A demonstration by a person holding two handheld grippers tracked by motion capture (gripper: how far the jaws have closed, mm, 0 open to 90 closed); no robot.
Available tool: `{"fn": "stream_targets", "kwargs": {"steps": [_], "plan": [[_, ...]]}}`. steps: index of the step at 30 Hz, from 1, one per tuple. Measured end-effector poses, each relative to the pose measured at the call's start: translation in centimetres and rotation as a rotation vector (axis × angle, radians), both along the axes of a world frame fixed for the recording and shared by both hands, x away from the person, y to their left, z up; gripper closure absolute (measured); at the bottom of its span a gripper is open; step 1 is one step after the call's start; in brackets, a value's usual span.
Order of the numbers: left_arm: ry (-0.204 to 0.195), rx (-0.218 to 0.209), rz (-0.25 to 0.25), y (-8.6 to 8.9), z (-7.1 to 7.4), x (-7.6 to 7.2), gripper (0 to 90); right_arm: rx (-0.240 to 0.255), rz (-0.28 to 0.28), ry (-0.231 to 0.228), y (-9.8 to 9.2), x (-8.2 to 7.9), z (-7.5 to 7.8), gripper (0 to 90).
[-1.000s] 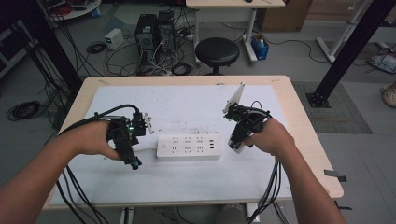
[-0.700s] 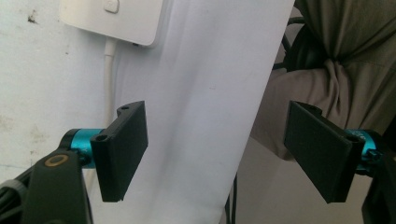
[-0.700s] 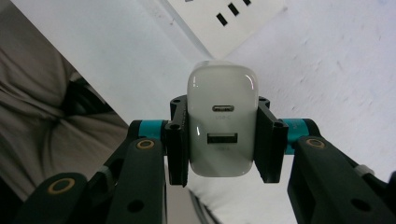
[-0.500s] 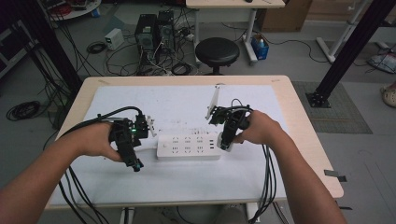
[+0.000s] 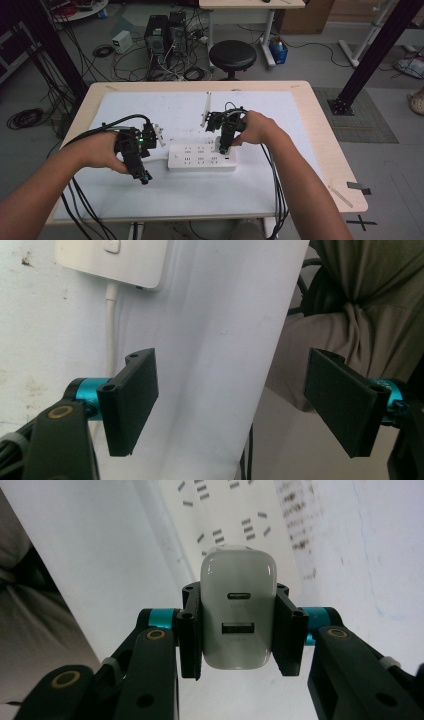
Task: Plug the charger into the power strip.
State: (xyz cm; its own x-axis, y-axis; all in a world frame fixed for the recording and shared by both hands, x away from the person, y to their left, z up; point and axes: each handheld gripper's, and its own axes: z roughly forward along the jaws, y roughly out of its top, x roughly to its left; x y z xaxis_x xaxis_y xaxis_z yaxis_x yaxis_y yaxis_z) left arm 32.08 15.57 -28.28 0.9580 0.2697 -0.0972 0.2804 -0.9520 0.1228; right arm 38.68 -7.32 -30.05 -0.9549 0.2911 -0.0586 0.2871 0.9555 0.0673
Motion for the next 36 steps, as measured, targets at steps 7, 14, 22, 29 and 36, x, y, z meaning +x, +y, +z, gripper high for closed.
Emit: {"fn": "stream_targets", "kwargs": {"steps": [7,14,22,29,36], "plan": [[0.002,-0.005,0.003,0.4,0.2,-0.1,22.2,-0.03,0.054,0.01,1.8,1.3,-1.6,61.9],[0.007,0.002,0.009,0.7,0.2,0.1,22.2,-0.021,0.078,0.042,2.4,2.5,-2.5,61.9],[0.014,0.002,0.014,0.8,0.1,0.2,22.2,-0.014,0.116,0.053,2.5,3.5,-3.4,61.9],[0.017,0.003,0.001,0.5,0.1,0.2,22.2,-0.032,0.139,0.051,2.5,4.0,-4.0,61.9],[0.018,0.002,0.01,0.6,0.1,0.3,22.2,-0.031,0.168,0.057,2.8,4.2,-4.2,61.9]]}}
